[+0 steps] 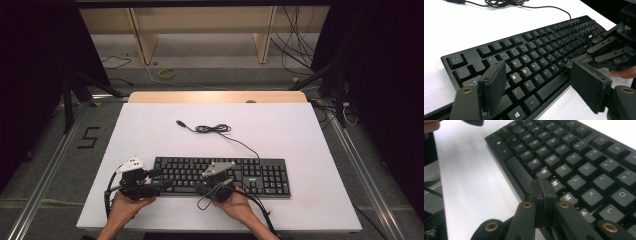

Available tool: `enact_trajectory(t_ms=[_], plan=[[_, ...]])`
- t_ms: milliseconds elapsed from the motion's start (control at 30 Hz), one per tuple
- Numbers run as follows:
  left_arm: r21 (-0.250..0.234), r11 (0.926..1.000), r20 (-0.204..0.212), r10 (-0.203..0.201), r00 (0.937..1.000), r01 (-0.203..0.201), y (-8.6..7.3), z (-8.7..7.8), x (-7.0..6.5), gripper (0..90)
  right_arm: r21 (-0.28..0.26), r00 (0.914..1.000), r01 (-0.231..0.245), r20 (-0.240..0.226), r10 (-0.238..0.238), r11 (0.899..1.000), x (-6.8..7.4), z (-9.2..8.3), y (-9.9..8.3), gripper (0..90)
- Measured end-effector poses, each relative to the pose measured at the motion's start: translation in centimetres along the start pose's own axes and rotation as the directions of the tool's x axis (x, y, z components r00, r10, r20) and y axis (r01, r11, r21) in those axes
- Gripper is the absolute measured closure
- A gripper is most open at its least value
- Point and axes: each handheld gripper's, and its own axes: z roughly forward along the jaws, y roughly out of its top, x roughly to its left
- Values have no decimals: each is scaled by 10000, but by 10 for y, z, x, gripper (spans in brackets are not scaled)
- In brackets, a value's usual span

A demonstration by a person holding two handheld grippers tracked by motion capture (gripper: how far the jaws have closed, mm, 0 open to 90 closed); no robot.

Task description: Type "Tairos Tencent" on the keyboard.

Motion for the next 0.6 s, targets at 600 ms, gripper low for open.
enact_trajectory(t_ms=[600], plan=[[-1, 10000, -61, -45, 10000, 45, -1, 0, 3, 289, -584, 9999, -130, -104, 124, 9982, -3, -14, 5, 869]])
